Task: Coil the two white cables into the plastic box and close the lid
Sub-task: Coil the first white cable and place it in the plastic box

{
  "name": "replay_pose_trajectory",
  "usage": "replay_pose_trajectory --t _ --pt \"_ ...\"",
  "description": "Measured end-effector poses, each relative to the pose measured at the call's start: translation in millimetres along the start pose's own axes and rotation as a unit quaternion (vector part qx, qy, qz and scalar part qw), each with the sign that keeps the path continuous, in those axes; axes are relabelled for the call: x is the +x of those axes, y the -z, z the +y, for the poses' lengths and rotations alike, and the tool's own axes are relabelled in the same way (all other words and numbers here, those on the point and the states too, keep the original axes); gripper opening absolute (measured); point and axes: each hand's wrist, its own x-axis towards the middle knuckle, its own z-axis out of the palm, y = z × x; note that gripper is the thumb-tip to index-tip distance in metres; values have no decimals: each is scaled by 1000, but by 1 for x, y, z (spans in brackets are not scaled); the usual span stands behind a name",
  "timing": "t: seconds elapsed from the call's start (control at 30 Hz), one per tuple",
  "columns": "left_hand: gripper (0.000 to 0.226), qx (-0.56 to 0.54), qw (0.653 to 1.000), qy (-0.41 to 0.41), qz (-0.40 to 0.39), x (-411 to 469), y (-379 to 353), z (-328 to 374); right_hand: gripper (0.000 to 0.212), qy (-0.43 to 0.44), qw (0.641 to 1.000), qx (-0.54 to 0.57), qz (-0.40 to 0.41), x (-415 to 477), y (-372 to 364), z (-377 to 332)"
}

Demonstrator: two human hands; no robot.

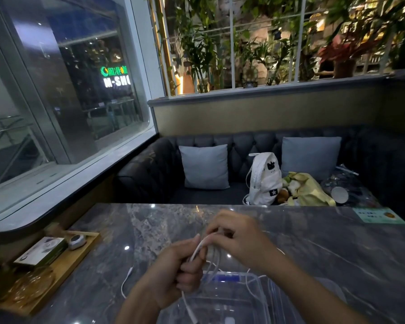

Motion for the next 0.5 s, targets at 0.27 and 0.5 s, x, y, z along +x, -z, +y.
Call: replay_pose_trajectory --t 0.27,0.5 --pt "38 1 997 -30 64 2 -2 -3 14 -130 975 170 -65 5 -8 4" --pt "33 -6 987 -94 128 6 -3 -4 18 -160 967 177 -93 1 -12 9"
